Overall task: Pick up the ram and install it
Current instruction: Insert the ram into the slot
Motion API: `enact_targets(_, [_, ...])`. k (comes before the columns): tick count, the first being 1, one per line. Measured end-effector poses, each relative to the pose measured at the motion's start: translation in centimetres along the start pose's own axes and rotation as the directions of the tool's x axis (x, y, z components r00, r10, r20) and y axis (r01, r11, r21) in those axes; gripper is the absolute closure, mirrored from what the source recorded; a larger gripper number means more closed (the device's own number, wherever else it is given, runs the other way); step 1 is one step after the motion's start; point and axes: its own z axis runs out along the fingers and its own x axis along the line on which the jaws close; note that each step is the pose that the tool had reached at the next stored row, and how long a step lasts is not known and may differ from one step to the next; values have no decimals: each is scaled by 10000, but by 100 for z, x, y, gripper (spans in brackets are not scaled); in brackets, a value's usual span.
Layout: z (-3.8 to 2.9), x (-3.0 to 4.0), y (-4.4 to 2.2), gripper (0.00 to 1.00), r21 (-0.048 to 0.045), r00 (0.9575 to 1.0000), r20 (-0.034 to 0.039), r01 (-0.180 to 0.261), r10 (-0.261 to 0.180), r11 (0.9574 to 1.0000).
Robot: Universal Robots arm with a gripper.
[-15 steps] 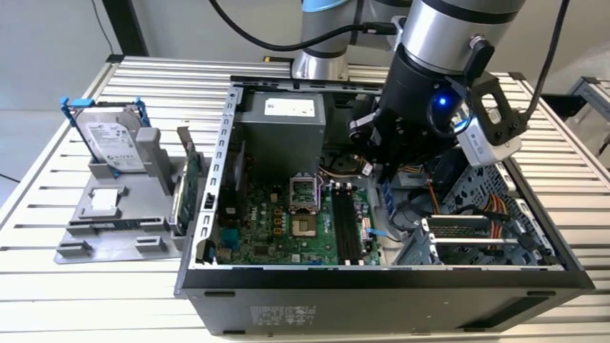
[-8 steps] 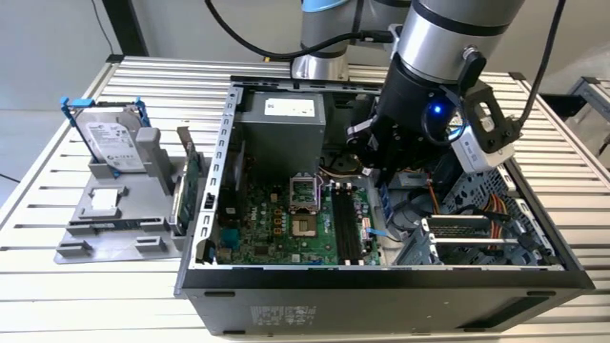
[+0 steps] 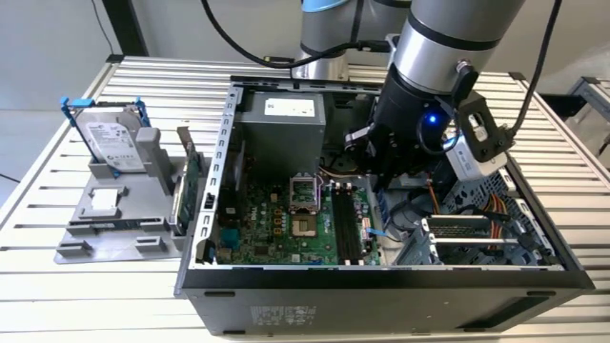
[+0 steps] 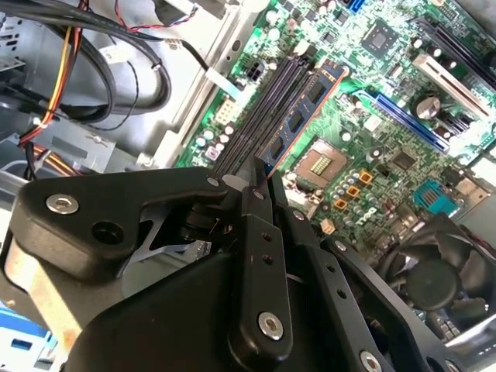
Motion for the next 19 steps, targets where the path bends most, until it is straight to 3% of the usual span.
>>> enact_targets(14, [216, -4, -7, 100, -115, 10000, 1, -80, 80, 9999])
enact_targets(19, [289, -5, -7, 100, -212, 10000, 1, -89, 89, 9997])
